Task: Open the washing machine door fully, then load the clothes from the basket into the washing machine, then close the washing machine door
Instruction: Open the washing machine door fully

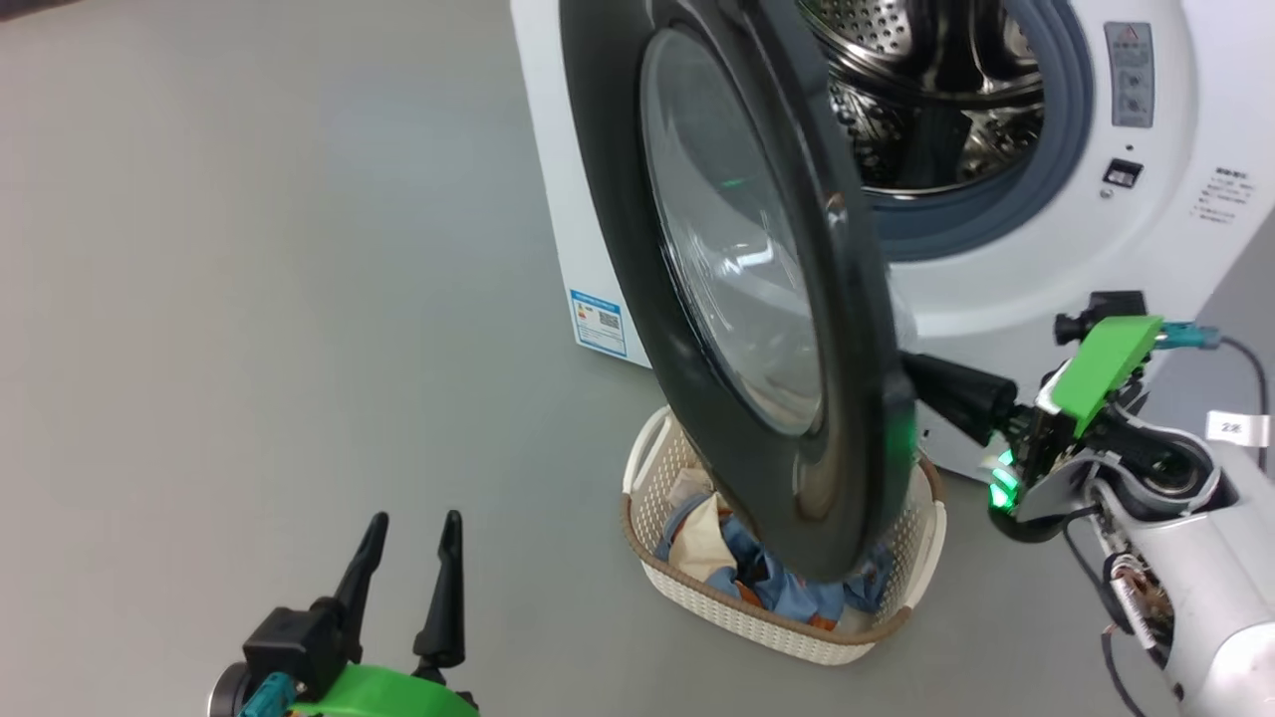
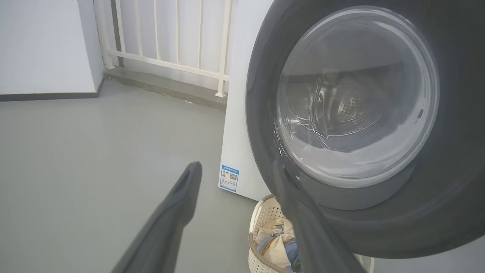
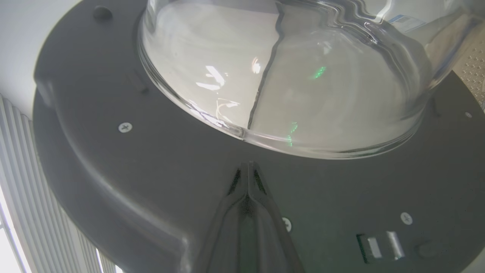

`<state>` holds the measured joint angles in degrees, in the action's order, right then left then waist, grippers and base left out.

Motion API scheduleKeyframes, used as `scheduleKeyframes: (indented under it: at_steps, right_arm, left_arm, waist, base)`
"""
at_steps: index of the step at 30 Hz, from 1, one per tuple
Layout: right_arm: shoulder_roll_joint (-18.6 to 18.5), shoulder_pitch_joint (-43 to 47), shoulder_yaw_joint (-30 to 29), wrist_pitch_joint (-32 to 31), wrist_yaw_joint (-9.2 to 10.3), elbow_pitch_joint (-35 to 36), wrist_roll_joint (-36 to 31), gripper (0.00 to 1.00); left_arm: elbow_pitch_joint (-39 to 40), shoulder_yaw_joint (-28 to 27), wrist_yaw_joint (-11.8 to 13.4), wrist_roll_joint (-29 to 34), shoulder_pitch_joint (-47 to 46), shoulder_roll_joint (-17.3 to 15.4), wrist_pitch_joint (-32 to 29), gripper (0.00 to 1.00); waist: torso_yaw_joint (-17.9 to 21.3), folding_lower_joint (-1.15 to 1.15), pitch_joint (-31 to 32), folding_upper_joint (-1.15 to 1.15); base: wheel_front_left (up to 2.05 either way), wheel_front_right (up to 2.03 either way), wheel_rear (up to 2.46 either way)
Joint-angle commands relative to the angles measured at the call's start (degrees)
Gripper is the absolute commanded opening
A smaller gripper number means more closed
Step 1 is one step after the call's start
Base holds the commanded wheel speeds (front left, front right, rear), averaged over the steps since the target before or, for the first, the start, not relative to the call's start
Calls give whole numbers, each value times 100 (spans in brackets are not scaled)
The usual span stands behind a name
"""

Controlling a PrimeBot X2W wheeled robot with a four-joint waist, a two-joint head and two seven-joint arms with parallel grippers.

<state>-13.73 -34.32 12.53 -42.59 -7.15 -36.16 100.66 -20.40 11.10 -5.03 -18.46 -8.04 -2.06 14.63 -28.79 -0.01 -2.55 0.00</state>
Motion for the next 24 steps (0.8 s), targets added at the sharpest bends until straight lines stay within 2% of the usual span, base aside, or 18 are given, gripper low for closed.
scheduleKeyframes:
  at_steps: [1, 11, 24]
  right_arm:
    - [115, 7, 81, -85, -34, 216, 36, 0]
    - [431, 178, 116, -358, -34, 352, -31, 0]
    - [619, 397, 94, -619, -34, 380, -118, 0]
  left_arm:
    - [101, -213, -21, 54, -59, -82, 37, 100]
    - [164, -348, -41, 104, 33, -82, 37, 100]
    - [68, -251, -49, 137, 21, -82, 37, 100]
  waist:
    - [-111, 1, 107, 0]
    - [-134, 1, 124, 0]
    - [-94, 1, 216, 0]
  base:
    - [0, 0, 0]
    - [0, 0, 0]
    - [0, 0, 0]
